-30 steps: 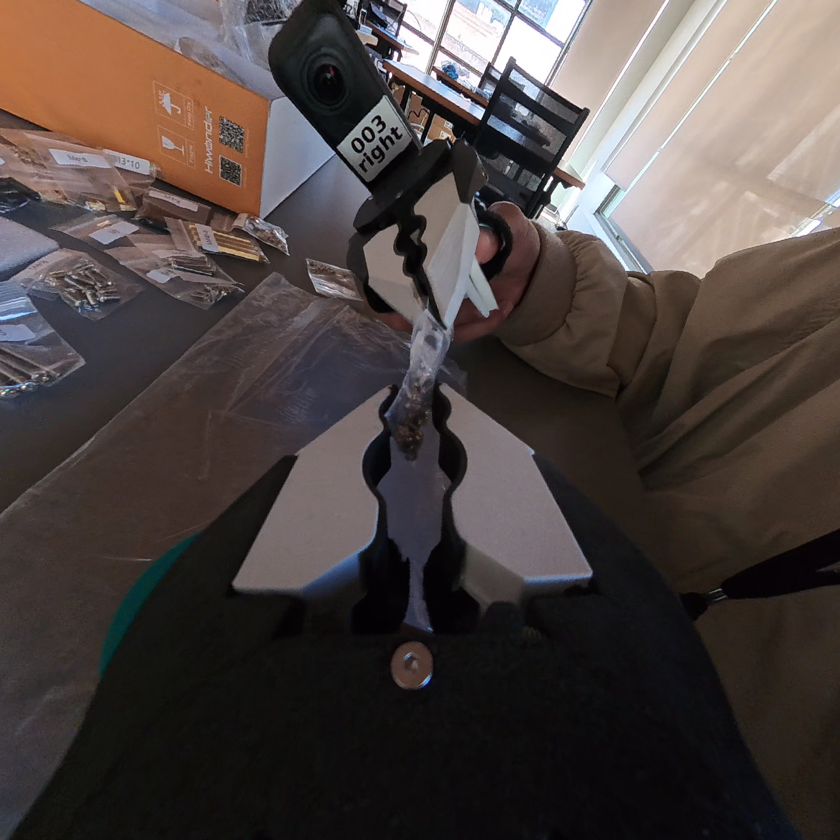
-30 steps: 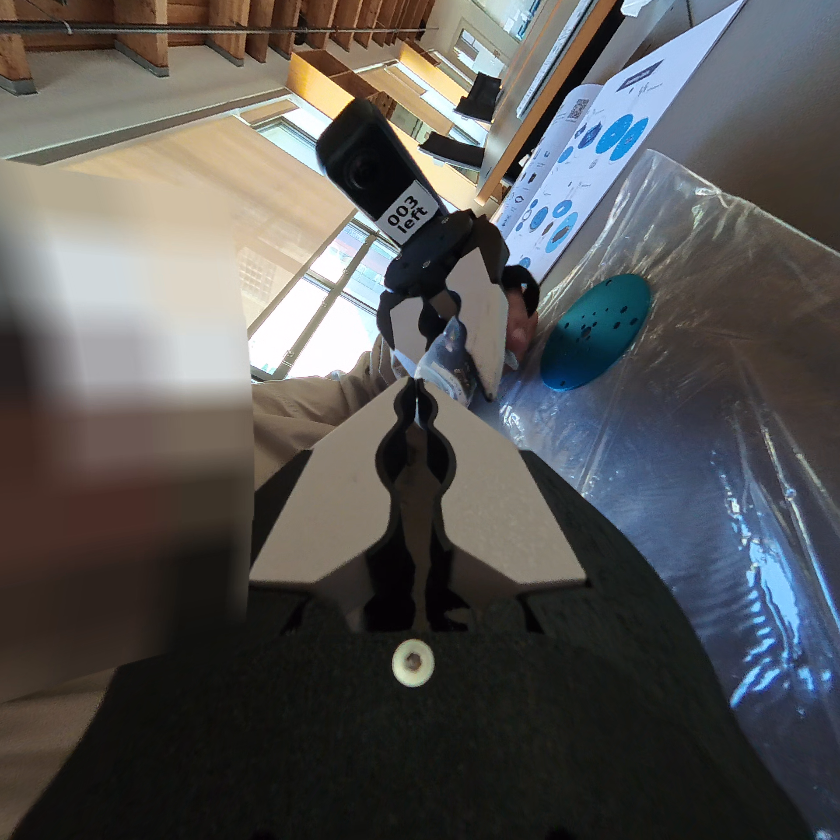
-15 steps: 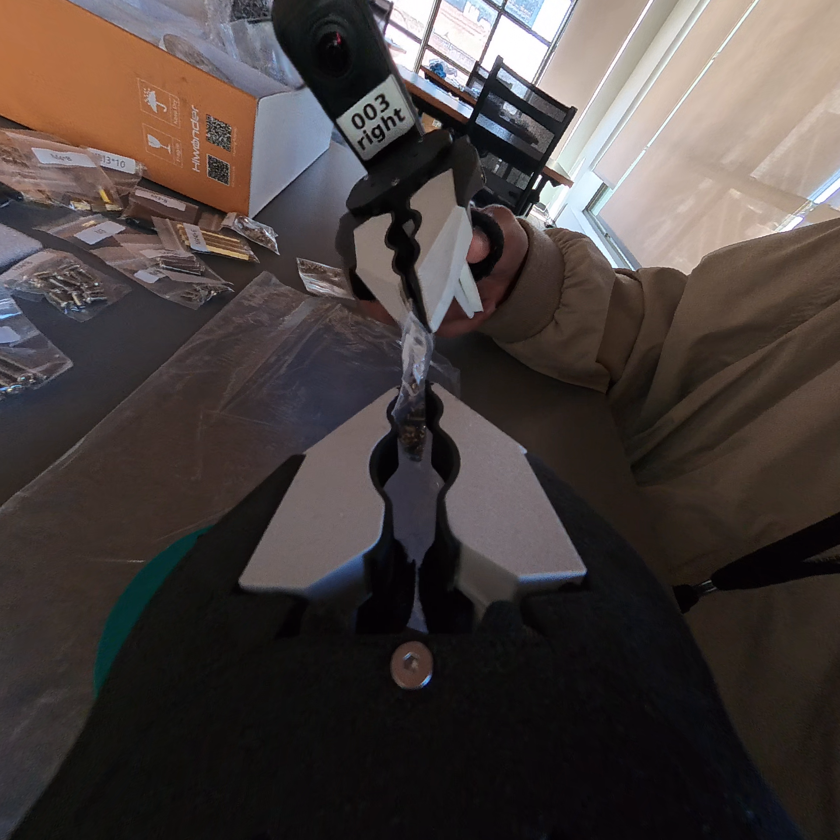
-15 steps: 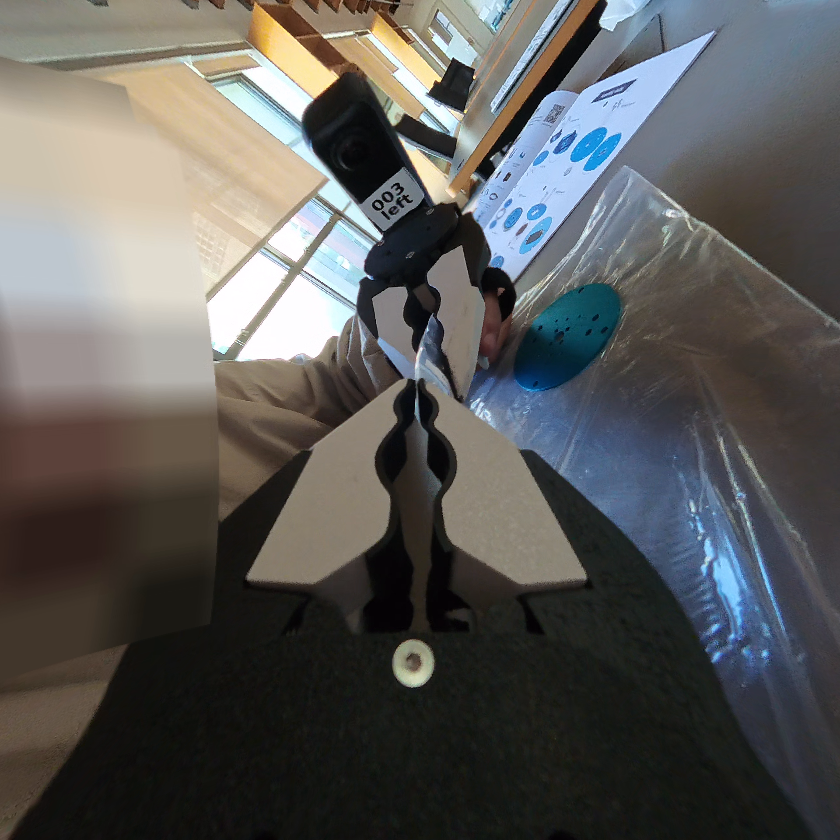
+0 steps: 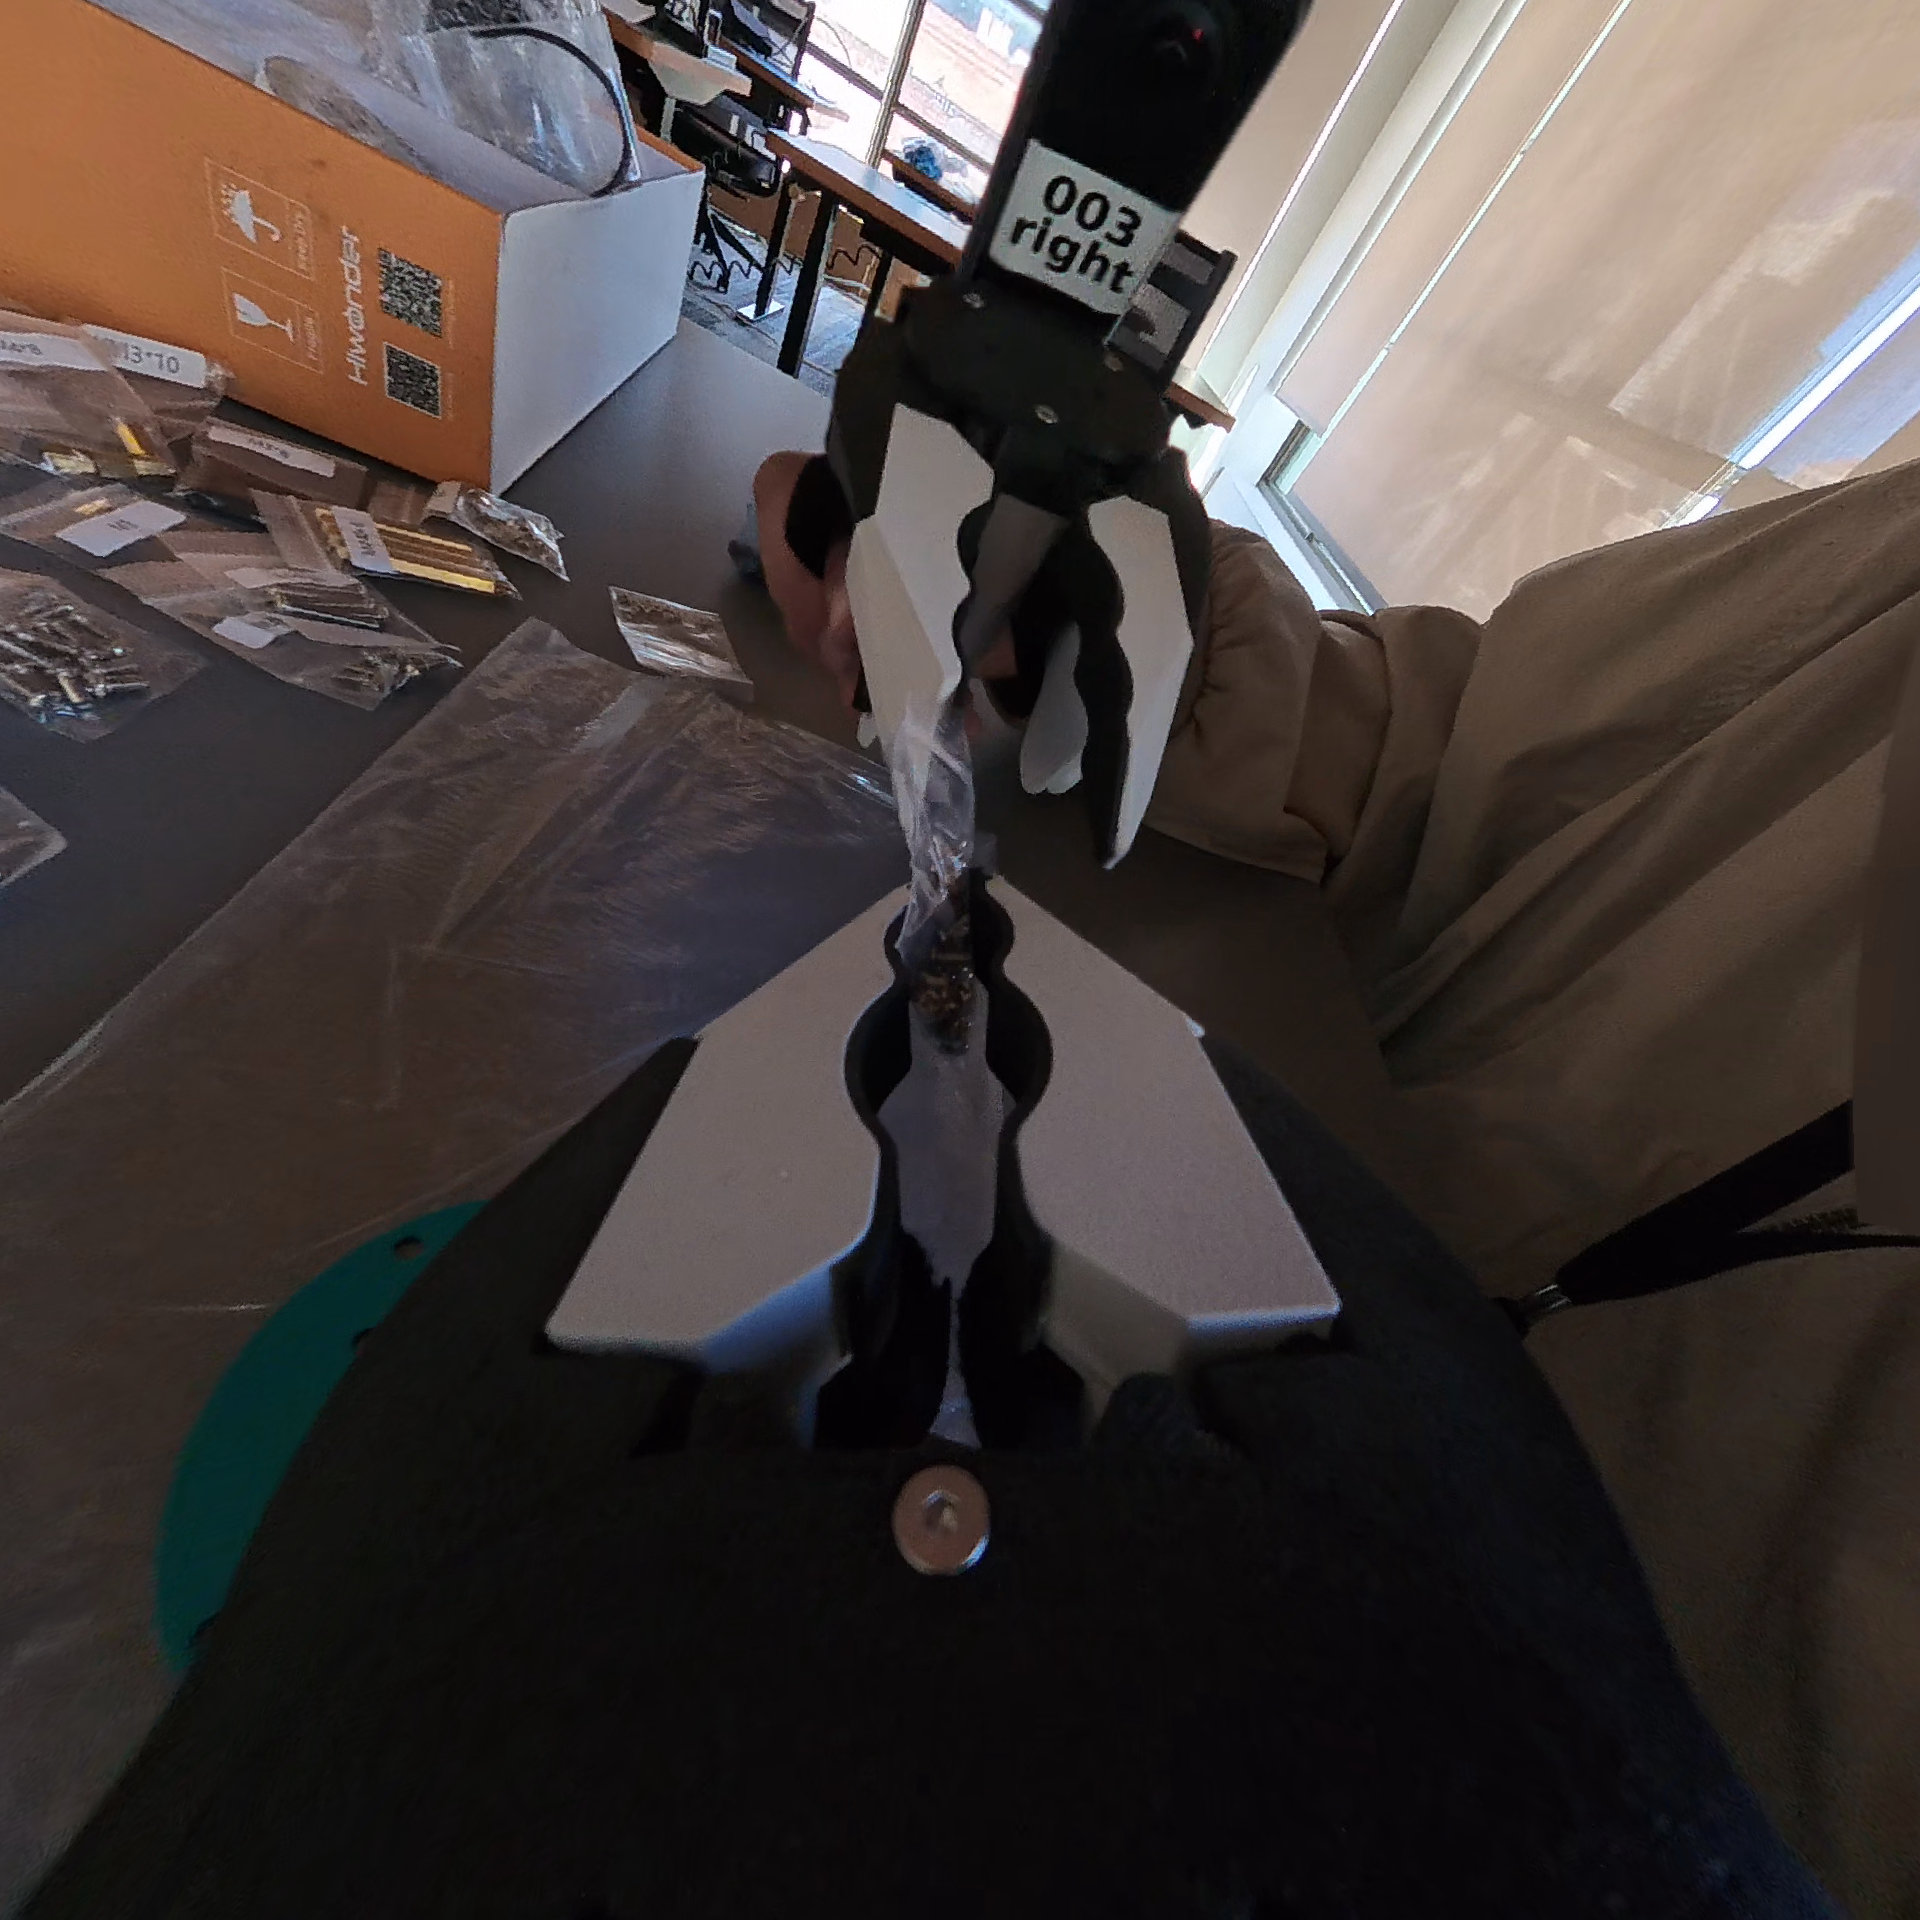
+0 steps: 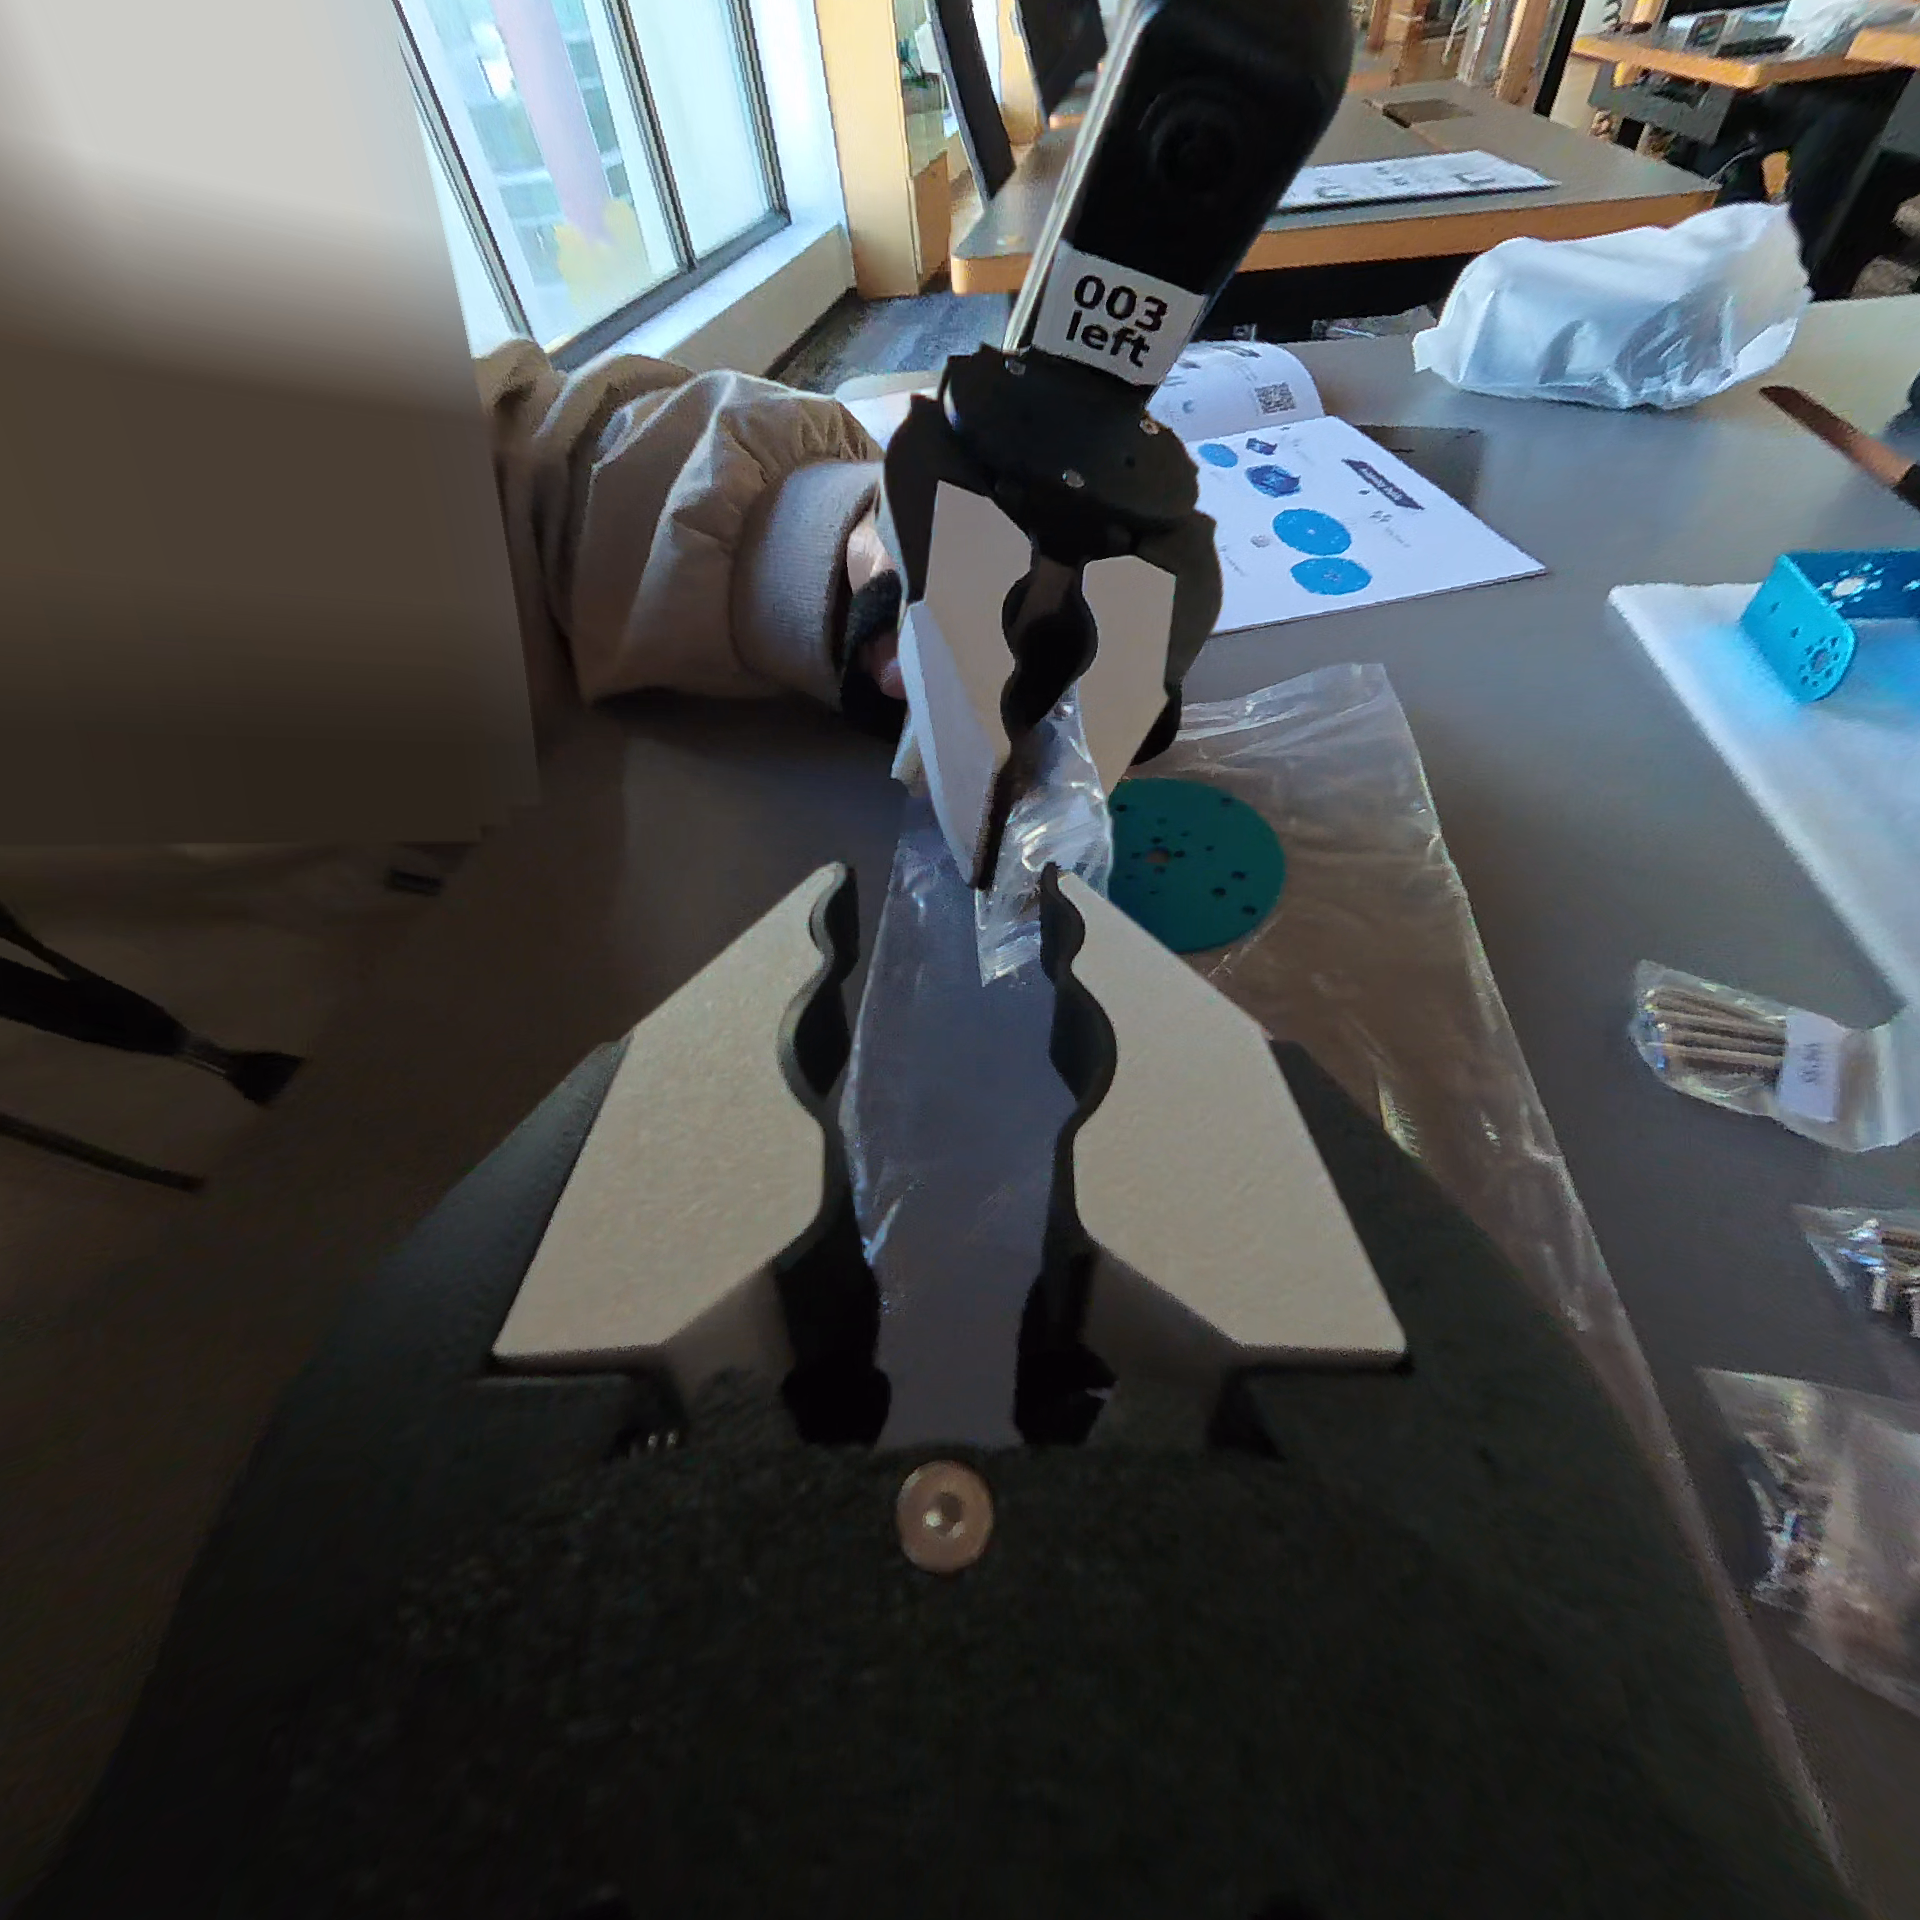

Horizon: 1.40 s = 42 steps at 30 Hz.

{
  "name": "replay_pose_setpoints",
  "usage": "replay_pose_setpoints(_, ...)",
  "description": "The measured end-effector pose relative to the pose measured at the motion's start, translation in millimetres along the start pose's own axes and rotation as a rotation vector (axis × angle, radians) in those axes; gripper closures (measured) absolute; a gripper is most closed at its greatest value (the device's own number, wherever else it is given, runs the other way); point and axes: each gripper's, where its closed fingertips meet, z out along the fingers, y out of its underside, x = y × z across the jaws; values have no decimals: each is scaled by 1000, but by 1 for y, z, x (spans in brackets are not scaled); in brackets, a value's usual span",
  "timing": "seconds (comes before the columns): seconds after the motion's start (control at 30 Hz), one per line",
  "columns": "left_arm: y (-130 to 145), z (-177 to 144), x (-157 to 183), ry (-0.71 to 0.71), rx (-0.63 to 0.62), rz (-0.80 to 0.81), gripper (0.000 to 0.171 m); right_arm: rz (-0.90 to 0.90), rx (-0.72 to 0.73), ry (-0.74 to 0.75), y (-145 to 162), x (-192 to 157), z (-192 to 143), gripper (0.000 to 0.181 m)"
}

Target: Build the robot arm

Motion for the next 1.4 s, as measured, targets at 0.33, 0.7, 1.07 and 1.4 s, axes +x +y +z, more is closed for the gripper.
replay_pose_setpoints(0.33,7,1,-11,-87,-57,38,165,-8,-68,29,14,6,0,151)
replay_pose_setpoints(0.7,13,3,-16,-137,-110,63,165,-27,-88,19,22,4,6,146)
replay_pose_setpoints(1.07,13,2,-17,-137,-106,56,165,-11,-75,-1,21,2,7,145)
replay_pose_setpoints(1.4,13,2,-16,-134,-106,53,165,-15,-70,2,18,3,1,147)
